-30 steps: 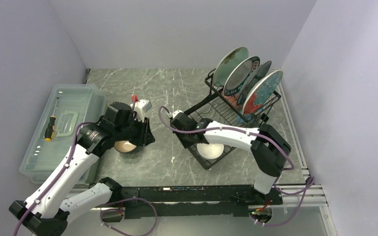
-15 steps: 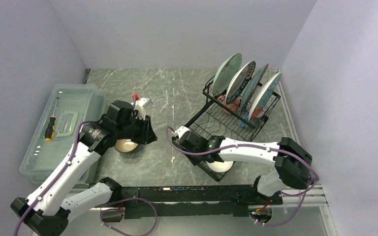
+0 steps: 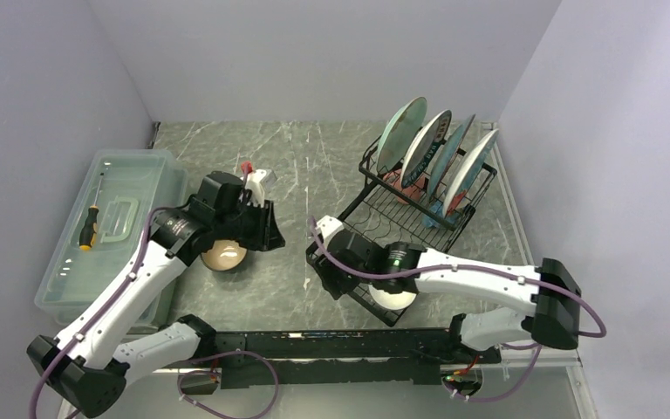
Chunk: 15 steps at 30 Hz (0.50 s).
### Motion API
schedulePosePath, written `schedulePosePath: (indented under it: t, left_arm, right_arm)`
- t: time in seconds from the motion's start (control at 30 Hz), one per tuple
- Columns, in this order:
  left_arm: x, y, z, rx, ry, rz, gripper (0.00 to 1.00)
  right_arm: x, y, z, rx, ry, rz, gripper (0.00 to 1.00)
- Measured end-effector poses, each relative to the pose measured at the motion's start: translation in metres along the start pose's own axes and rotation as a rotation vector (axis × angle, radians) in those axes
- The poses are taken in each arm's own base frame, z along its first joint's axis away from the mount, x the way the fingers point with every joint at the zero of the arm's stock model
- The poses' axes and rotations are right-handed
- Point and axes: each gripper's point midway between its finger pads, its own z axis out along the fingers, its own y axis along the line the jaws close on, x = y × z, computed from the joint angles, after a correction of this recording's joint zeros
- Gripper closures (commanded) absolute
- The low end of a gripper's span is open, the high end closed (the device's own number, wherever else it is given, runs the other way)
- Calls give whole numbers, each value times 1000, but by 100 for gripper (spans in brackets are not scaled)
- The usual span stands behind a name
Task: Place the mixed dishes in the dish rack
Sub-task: Move the dish rack to the center of the board, then pick up the bowl from the dish rack.
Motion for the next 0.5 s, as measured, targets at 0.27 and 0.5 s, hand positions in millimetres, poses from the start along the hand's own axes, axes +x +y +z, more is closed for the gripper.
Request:
schedulePosePath:
  t: [0.27, 0.5]
  left_arm:
    - [5, -30, 20, 50, 94, 45, 67]
    - [14, -91, 49, 100, 166, 171, 67]
  right_arm:
    - [-37, 7, -59, -71, -177, 45, 34]
    - [-51, -27, -119, 63, -277, 137, 29]
